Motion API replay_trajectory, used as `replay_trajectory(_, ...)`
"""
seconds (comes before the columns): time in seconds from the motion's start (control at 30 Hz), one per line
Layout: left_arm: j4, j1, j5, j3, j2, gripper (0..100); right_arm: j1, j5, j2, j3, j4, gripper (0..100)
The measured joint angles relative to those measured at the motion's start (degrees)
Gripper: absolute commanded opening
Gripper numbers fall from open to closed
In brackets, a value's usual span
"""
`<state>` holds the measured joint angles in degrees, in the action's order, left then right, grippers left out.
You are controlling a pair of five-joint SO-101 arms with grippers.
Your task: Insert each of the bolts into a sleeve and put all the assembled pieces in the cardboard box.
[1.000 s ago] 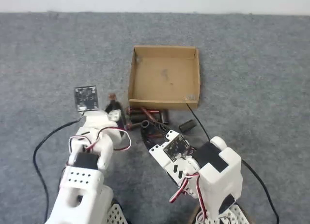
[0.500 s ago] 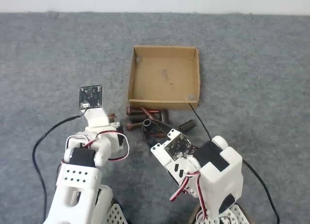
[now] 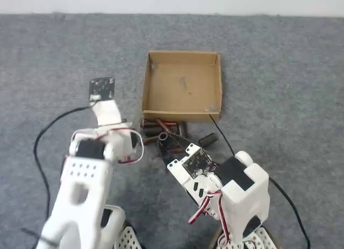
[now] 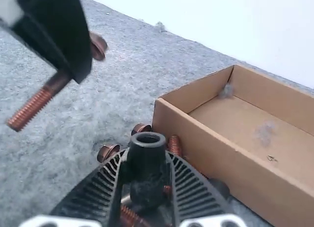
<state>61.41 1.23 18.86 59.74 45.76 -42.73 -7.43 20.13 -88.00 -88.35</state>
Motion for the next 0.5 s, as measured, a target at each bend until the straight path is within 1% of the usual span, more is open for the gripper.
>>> replay_trajectory(0.23, -0.4, -0.2, 0.0, -9.0, -20.7, 1, 0.0, 0.0, 0.0, 0.0, 0.0, 0.6)
replay_trajectory(0.33, -3.4, -0.4, -0.1, -11.8, -28.6, 1, 0.0, 0.0, 0.0, 0.0, 0.0, 0.6)
replay_trajectory(0.5, -7.1, -3.9, 0.0, -17.9, -40.3, 1, 0.2, 0.0, 0.0, 0.0, 0.0, 0.6)
